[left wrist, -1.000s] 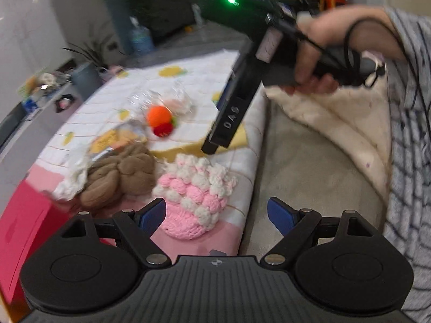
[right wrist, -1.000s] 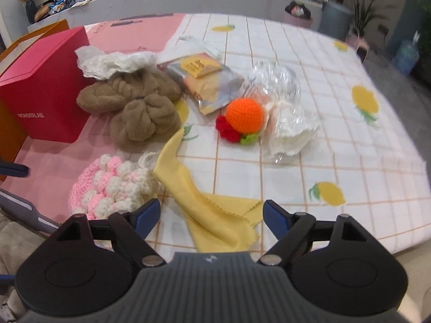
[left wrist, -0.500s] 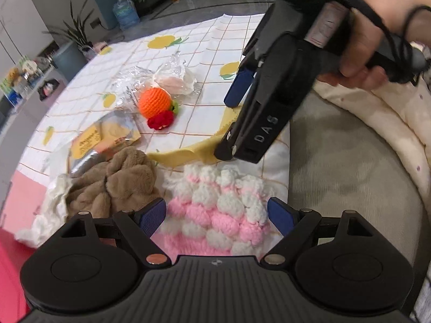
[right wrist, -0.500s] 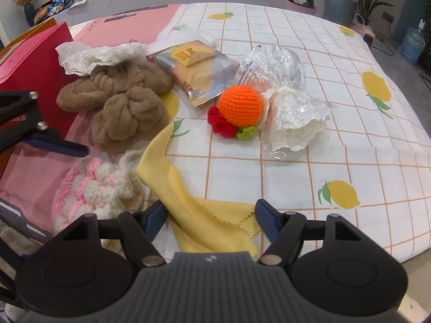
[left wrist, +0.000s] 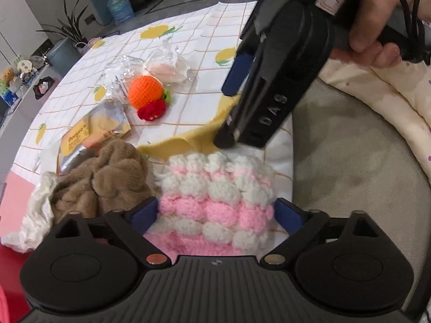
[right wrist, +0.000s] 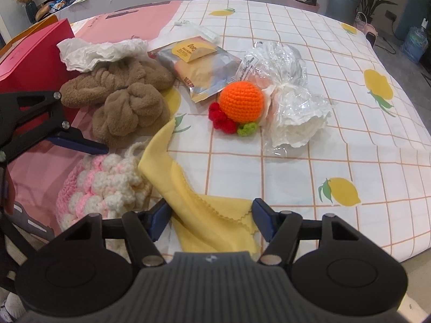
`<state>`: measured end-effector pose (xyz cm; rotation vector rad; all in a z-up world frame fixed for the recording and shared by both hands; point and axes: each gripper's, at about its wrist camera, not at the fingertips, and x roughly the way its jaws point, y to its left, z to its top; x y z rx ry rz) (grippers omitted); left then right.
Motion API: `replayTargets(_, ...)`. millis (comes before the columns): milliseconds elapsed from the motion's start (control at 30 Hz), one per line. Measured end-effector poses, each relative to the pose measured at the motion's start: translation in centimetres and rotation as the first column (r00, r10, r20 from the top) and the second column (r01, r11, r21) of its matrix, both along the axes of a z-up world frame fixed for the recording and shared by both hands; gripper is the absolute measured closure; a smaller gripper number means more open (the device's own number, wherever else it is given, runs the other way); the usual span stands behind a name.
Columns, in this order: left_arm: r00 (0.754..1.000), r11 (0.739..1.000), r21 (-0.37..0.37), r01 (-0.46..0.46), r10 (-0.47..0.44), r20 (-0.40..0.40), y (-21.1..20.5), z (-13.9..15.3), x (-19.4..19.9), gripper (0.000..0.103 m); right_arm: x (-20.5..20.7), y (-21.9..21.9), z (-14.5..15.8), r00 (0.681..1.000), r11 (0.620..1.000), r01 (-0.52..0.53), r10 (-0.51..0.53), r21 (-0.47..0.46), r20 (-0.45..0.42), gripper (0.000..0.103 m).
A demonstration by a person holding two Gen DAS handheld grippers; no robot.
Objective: Organize soft objects
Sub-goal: 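Grasp the pink-and-white crochet with the left tool while the right tool grasps the yellow cloth, then carry the yellow cloth with the right tool into the orange box and release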
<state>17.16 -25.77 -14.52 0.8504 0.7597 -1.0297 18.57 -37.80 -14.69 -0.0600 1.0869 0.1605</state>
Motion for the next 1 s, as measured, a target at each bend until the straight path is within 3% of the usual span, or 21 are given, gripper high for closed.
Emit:
replayTargets(100,0.997,0.998,0.002,-0.067,0.067,-0.024,-0.1,0.0,0.0,0.0,-0.1,-0.2,0.3,1.0,1.0,0.002,-0.002,-0.005,0.012,0.085)
replayTargets(133,0.995,0.996,-0.002,-0.092,0.092,-0.045,-0.1,0.0,0.1,0.0,-0.1,-0.4,0.4,1.0,1.0,0.01,-0.01,0.007,0.004,0.09)
replayTargets(200,0.99,0.992,-0.012,-0.128,0.127,-0.06,0.0,0.2,0.1,0.003,-0.1,-0.7,0.4,1.0,1.0,0.013,-0.013,0.019,0.0,0.091)
replayTargets(333,0.977,0.978,-0.016,-0.209,0.208,-0.039,0.1,0.9,-0.6,0.026,-0.3,-0.3,0.5,1.0,1.0,0.0,0.0,-0.01,0.0,0.093)
replayTargets(533,0.958,0.957,-0.028,-0.288,0.288,-0.011,-0.3,2.0,-1.6,0.05,-0.8,0.3,0.6,1.0,0.999,-0.01,0.009,-0.034,-0.005,0.093)
replayTargets(667,0.929,0.929,-0.002,-0.369,0.369,-0.032,-0.6,2.6,-1.7,0.054,-1.0,-0.1,0.7,1.0,1.0,0.02,-0.02,-0.005,-0.019,0.094)
replayTargets(833,0.903,0.903,-0.02,-0.428,0.427,-0.048,-0.3,3.5,-2.1,0.058,-1.3,-0.8,0.8,0.998,0.998,0.056,-0.055,0.039,-0.036,0.097)
replayTargets(1000,0.899,0.898,-0.037,-0.438,0.437,-0.021,-0.1,4.7,-2.8,0.058,-1.8,-0.6,1.9,0.998,0.996,0.063,-0.062,0.066,-0.009,0.098)
